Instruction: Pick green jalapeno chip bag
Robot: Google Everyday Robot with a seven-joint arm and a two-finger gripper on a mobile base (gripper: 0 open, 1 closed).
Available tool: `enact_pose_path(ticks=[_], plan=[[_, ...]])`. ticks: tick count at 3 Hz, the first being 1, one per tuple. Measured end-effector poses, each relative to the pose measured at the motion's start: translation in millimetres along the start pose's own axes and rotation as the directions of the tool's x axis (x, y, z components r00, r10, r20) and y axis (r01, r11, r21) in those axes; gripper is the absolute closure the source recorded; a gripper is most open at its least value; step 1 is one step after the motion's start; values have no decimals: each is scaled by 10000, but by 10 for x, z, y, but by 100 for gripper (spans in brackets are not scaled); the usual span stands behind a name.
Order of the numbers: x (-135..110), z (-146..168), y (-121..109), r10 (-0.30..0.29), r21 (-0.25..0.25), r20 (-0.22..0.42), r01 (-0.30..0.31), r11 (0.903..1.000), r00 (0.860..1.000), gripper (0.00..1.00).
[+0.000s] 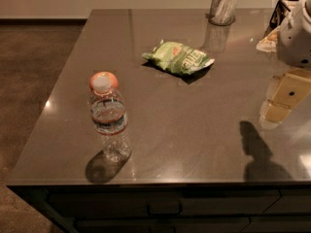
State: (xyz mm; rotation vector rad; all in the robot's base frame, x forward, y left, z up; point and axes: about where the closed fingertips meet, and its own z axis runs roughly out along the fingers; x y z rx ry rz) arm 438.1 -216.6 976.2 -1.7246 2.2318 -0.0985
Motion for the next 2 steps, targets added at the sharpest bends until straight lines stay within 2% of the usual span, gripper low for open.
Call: enact_pose_path(ticks=[1,2], plan=[[0,0,0,0,0,0,0,10000,10000,0],[-41,106,-175,357,-266,72,-355,9990,9993,0]])
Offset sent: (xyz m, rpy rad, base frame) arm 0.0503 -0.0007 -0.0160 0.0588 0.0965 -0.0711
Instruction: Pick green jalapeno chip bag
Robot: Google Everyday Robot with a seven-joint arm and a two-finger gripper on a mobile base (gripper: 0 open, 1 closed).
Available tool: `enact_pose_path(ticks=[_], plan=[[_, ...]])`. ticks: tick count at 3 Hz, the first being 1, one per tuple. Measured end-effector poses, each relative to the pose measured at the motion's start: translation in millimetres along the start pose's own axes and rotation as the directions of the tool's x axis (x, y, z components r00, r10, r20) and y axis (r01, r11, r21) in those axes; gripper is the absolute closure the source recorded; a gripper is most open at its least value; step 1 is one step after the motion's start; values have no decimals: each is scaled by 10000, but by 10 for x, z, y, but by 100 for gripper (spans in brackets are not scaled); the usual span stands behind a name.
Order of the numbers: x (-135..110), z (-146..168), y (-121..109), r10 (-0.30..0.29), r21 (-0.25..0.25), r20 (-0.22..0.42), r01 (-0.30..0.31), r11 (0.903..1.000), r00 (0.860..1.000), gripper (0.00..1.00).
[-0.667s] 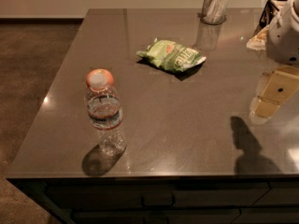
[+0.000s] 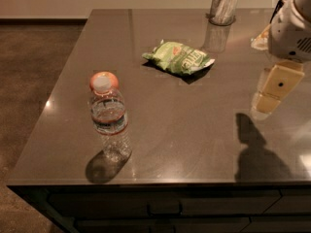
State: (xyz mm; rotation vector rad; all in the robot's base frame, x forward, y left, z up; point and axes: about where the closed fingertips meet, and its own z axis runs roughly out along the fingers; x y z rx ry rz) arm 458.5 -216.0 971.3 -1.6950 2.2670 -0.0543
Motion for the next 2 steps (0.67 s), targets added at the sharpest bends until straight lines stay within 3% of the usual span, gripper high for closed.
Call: enact_pose_path(ticks=[1,2], plan=[[-150,203,-388,250,-190,446,-242,9995,9987,0],[-449,469,-850,456,-256,1132,-429,9988,9925,0]])
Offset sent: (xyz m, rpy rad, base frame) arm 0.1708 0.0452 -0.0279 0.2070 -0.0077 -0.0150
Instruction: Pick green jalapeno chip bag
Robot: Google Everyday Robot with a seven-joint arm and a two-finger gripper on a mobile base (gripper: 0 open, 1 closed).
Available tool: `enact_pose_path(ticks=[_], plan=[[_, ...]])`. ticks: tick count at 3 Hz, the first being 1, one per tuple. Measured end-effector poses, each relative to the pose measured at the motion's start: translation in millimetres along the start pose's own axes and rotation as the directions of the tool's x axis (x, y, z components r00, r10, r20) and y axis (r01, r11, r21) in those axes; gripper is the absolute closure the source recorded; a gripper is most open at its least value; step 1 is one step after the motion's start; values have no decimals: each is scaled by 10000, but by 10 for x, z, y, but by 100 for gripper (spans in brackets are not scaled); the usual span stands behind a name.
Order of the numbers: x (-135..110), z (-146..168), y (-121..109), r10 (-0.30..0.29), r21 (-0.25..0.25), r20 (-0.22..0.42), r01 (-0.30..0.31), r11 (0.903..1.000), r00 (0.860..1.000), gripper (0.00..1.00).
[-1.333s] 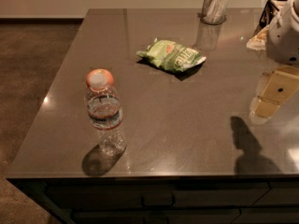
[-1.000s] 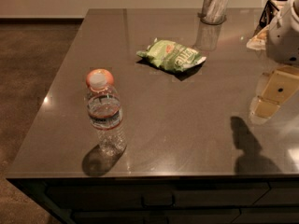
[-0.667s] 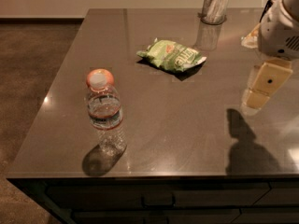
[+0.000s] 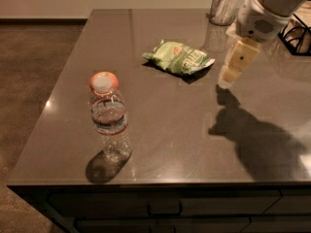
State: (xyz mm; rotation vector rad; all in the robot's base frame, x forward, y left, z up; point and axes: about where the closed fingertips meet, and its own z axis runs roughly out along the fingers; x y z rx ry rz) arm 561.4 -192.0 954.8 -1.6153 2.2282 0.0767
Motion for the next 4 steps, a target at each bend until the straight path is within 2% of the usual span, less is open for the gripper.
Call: enact_pose_path(ticks=[1,2,3,4], plan=[[-343,284,-370,201,68,376,-204,9998,9991,0],[-670,640,-633,498,89,475,-503,9987,9976,0],[-834,917,-846,997,189,439,-1006,9947,9941,0],[-867,1157,-1009,1493,202,186,-1497,9885,9886,0]])
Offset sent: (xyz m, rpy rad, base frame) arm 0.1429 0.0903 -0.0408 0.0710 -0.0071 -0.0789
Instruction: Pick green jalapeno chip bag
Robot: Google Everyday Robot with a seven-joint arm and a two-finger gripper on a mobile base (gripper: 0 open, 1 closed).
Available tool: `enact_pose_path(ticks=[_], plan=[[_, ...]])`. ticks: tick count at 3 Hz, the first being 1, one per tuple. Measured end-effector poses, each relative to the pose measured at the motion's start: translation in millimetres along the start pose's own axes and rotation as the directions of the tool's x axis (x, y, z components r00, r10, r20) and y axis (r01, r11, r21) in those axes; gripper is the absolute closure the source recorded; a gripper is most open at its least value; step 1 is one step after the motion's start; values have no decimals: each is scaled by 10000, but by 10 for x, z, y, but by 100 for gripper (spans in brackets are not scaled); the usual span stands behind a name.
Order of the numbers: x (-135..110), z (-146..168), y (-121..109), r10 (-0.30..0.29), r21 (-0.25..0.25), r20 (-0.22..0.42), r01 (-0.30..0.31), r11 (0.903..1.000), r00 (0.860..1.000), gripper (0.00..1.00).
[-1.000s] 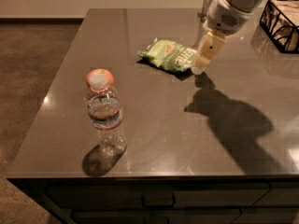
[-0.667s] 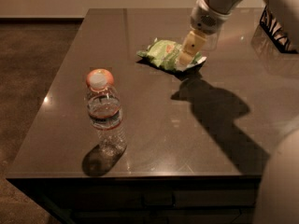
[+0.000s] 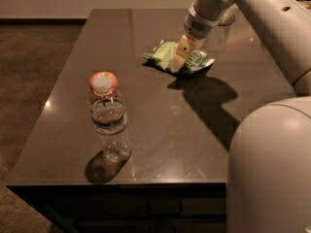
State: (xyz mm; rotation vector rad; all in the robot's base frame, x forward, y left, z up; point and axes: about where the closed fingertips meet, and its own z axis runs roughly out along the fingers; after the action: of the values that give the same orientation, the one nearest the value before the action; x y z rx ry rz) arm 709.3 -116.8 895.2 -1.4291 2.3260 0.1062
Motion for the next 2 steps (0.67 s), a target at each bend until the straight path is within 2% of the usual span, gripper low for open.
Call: enact_pose_path(ticks=[1,2], plan=[[30,191,-69,261,-99,-328,-264,9996,9991,0],[91,325,-105,428,-128,-688,-438,9990,9967,18]])
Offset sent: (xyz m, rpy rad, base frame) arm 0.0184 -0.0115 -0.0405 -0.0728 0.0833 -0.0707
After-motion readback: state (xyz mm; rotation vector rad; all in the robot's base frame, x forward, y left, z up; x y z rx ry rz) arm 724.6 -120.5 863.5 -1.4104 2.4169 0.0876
